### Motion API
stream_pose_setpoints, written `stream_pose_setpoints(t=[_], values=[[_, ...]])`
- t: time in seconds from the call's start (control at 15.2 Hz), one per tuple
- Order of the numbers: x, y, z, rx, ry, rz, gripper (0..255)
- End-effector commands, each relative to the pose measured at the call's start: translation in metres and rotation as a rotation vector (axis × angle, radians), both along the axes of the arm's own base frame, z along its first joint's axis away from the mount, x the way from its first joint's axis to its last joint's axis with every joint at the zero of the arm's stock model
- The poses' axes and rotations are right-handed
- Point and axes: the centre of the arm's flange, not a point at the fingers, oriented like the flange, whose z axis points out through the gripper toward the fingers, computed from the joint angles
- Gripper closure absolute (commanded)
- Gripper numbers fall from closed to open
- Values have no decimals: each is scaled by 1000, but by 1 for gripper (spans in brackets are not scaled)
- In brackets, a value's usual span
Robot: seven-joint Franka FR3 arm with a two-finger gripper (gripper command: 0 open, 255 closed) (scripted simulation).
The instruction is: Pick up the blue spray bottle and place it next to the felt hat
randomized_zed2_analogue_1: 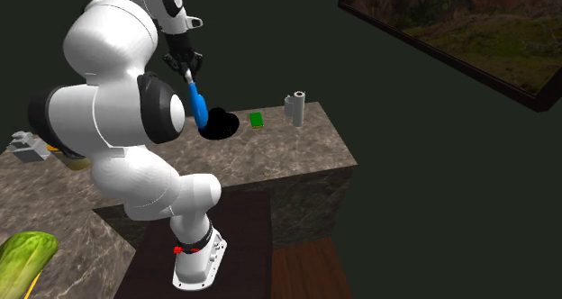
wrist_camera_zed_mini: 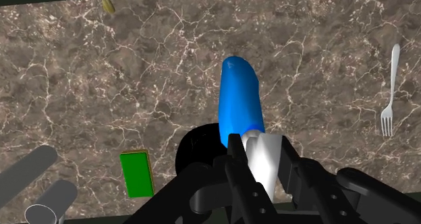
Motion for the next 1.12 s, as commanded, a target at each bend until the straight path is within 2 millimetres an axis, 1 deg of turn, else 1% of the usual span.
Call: stream_pose_setpoints(t=[0.0, 1.06], values=[[0, 1, -11, 0, -1, 0, 255], [0, 1, -95, 0, -1, 0, 255]])
